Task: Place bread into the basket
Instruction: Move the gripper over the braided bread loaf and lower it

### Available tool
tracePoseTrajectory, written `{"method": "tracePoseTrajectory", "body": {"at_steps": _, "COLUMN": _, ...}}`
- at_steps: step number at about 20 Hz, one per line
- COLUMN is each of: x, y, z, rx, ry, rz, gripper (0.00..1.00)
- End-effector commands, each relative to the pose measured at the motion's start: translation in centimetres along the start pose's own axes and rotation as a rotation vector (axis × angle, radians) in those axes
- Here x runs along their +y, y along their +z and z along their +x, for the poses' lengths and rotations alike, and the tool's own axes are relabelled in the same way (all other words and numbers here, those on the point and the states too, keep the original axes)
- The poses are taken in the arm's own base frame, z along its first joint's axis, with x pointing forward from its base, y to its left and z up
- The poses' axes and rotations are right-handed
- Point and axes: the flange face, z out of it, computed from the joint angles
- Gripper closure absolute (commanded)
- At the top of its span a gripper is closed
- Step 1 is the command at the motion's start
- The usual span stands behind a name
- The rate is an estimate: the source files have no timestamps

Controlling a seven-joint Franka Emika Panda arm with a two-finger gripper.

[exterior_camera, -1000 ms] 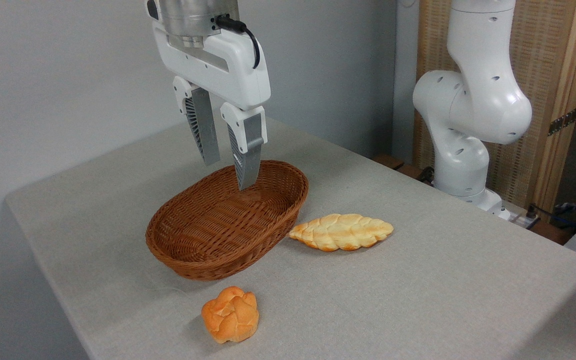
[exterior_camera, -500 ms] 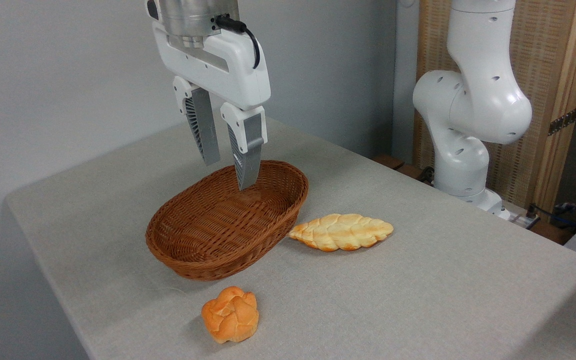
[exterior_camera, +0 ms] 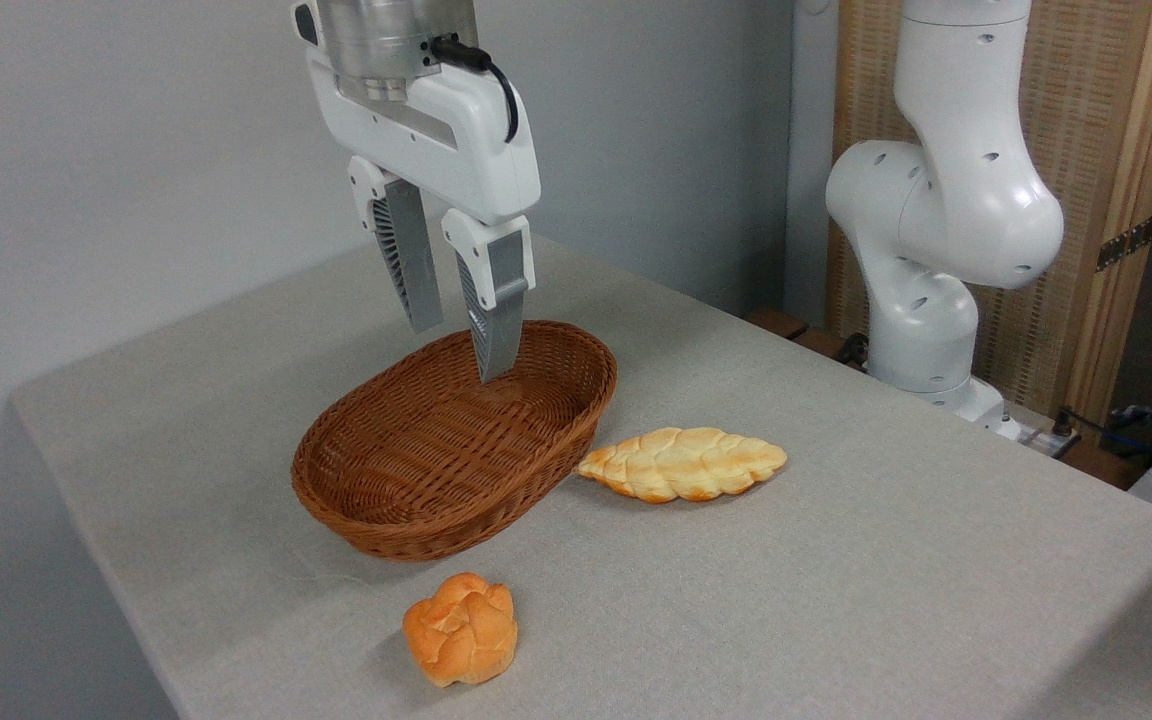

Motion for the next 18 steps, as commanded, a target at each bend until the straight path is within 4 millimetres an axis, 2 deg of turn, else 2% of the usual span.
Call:
{"method": "tracePoseTrajectory", "body": {"at_steps": 1, "x": 1.9, "y": 0.5, "z": -1.5, "rx": -0.01, "ry": 0.028, "rz": -0.034, "gripper": 0.0}}
{"method": "tracePoseTrajectory", "body": {"at_steps": 5, "x": 3.5, "y": 1.6, "z": -3.3, "rx": 0.001, "ry": 0.074, "rz": -0.031, "gripper": 0.0}}
{"method": "tracePoseTrajectory", "body": {"at_steps": 10, "x": 6.6, "y": 4.4, "z": -6.0, "rx": -0.03, "ry": 0.291, "rz": -0.082, "gripper": 0.0}}
{"method": "tracePoseTrajectory", "body": {"at_steps": 13, "x": 7.8, "y": 6.9, "z": -8.1, "rx": -0.05, "ry": 0.419, "rz": -0.128, "gripper": 0.0}}
{"method": "tracePoseTrajectory", "body": {"at_steps": 16, "x": 8.8, "y": 9.3, "z": -9.3, "rx": -0.058, "ry": 0.528, "rz": -0.157, "gripper": 0.0}}
{"method": "tracePoseTrajectory", "body": {"at_steps": 18, "x": 8.8, "y": 11.2, "z": -10.1, "rx": -0.058, "ry": 0.615, "rz": -0.165, "gripper": 0.0}}
